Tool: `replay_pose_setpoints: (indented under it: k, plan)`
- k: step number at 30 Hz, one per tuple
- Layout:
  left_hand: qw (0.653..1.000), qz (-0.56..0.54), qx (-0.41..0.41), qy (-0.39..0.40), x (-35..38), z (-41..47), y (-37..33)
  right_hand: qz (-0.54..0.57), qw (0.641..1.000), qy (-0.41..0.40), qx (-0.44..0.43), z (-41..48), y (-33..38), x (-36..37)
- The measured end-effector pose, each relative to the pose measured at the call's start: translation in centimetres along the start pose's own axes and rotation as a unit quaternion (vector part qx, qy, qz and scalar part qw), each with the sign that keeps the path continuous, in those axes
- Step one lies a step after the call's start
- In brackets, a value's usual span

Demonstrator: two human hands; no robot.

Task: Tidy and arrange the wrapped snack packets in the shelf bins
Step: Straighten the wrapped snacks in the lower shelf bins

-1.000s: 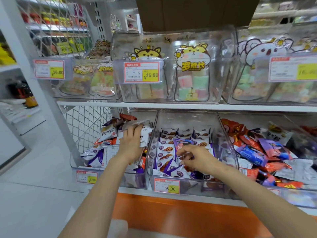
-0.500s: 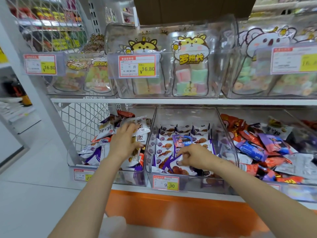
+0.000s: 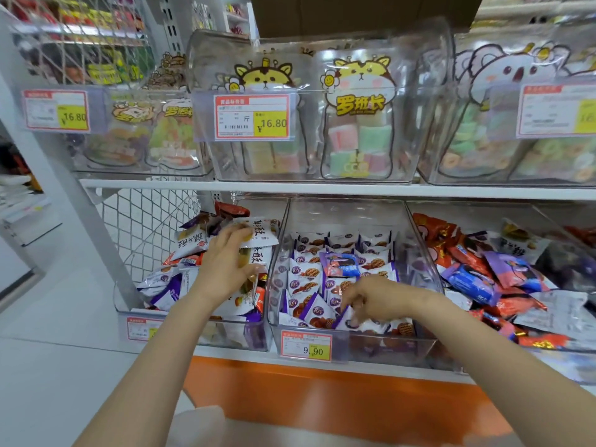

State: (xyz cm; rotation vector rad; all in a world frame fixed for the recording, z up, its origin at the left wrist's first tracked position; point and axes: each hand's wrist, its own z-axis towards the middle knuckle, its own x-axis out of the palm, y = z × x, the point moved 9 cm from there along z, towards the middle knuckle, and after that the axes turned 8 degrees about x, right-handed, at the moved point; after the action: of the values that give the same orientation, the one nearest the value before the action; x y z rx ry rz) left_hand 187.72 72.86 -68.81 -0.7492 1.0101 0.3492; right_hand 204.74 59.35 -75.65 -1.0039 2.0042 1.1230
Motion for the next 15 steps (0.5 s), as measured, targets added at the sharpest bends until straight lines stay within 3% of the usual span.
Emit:
replay_pose_setpoints:
  k: [4,10,15]
  plan:
    - [0.998,-0.038,0.022,-0.052,-1.2,-0.6,-0.7,0.013,0.998,-0.062,0.005,0.6,0.7,-1.0]
    - [0.991,-0.071,0.069,-0.090,-1.5,-0.8,-3.2,0.039,0.949,-0.311,0.037,1.1,-1.3,-6.2]
    - [0.985,-0.093,0.100,-0.110,-1.4,-0.4,-5.3,-0.026,0.967,-0.248,0.046,5.3,-3.0,-3.8]
